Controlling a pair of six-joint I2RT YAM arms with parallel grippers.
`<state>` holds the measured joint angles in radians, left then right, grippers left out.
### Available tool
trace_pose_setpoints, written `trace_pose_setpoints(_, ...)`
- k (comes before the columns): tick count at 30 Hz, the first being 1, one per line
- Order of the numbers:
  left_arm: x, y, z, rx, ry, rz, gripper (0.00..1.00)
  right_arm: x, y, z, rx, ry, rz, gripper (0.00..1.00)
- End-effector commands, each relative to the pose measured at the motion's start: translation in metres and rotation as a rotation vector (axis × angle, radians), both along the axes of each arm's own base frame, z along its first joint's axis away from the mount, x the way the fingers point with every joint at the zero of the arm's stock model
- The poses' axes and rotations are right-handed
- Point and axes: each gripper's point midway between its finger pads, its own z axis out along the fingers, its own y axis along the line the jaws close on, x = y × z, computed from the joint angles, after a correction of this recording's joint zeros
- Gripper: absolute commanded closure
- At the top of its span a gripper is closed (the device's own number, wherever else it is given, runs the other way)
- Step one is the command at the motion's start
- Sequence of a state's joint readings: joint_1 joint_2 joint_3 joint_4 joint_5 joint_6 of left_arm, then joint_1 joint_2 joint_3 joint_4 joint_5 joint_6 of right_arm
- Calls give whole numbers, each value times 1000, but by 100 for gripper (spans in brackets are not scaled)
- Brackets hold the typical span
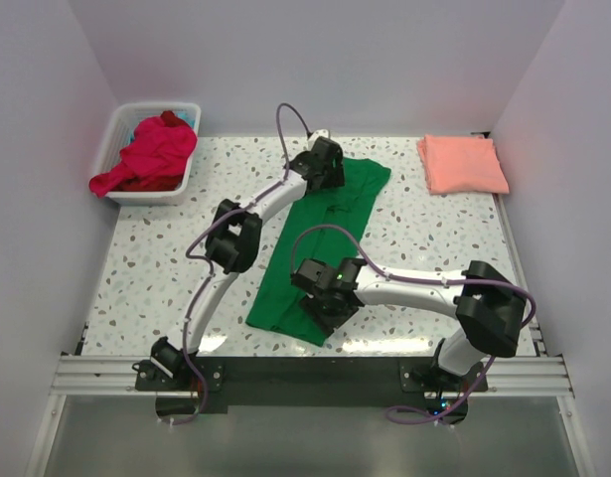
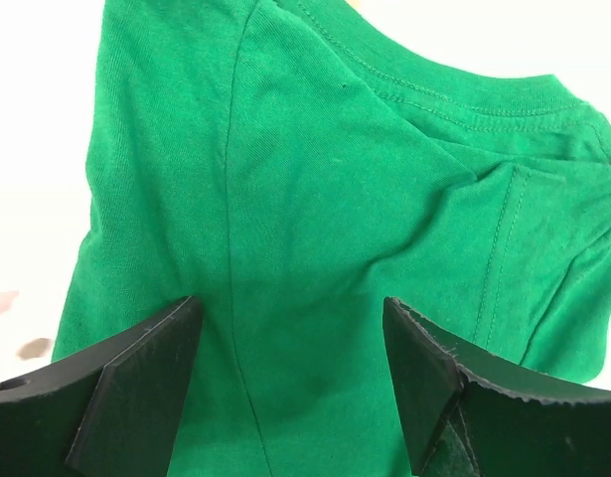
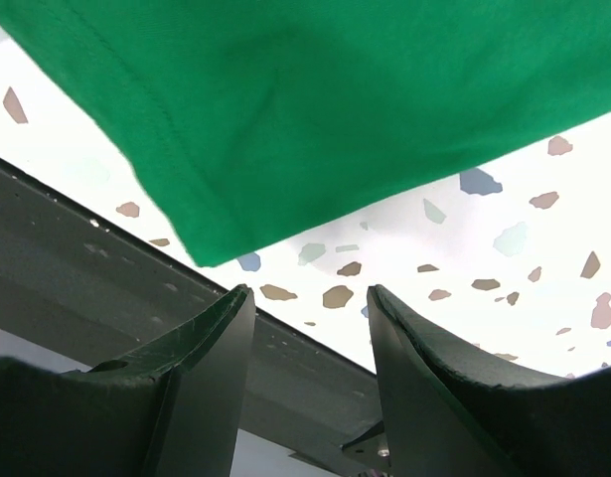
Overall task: Fold and stack the t-shirts
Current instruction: Fold the tshirt
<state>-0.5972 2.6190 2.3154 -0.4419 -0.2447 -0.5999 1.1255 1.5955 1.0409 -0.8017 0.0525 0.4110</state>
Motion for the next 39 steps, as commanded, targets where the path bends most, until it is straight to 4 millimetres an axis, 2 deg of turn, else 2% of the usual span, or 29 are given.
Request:
trace_pose_setpoints(1, 6, 77, -39, 125, 105, 206, 21, 8, 8, 18, 38, -45, 3, 46)
trace_pose_setpoints(7, 18, 135, -36, 158, 119, 345, 21, 11, 10, 17, 28, -54, 6, 47)
trace_pose_setpoints(13, 20, 169, -32, 212, 121, 412, 21, 18, 12, 20, 15, -85, 0, 47)
trace_pose_setpoints(16, 19, 173, -31, 207, 130, 404, 21, 23, 12, 22, 10, -104, -17, 47)
trace_pose_setpoints(21, 28, 149, -30, 144, 96, 251, 21, 29, 14, 27, 19, -133, -42, 47)
trace_pose_setpoints(24, 35, 135, -13, 118, 39, 185, 22, 34, 13, 30, 17, -165, -62, 47)
trace_pose_setpoints(26, 42, 129, 10, 102, -19, 163, 22, 40, 12, 35, 22, -205, -78, 47)
trace_pose_setpoints(30, 46, 131, 53, 109, -110, 137, 21, 59, 9, 55, 48, -319, -157, 46)
trace_pose_setpoints(31, 46, 132, 80, 98, -153, 140, 21, 63, 12, 61, 67, -345, -172, 45)
trace_pose_setpoints(32, 46, 133, 93, 96, -179, 146, 20, 71, 10, 66, 74, -378, -196, 44)
trace_pose_setpoints(33, 44, 137, 101, 107, -187, 145, 20, 75, 9, 72, 89, -397, -217, 44)
trace_pose_setpoints(34, 41, 140, 128, 99, -225, 154, 20, 81, 11, 77, 109, -411, -243, 43)
trace_pose_setpoints(35, 37, 144, 136, 107, -228, 157, 20, 89, 7, 79, 114, -418, -274, 43)
trace_pose_setpoints(36, 29, 149, 153, 109, -242, 164, 20, 94, 5, 80, 120, -419, -296, 42)
trace_pose_setpoints(37, 23, 154, 158, 118, -238, 178, 20, 99, 6, 80, 136, -414, -315, 41)
trace_pose_setpoints(38, 14, 160, 159, 131, -217, 182, 20, 110, -2, 77, 135, -402, -360, 41)
trace_pose_setpoints(39, 1, 166, 164, 142, -207, 183, 20, 112, -1, 75, 154, -370, -376, 41)
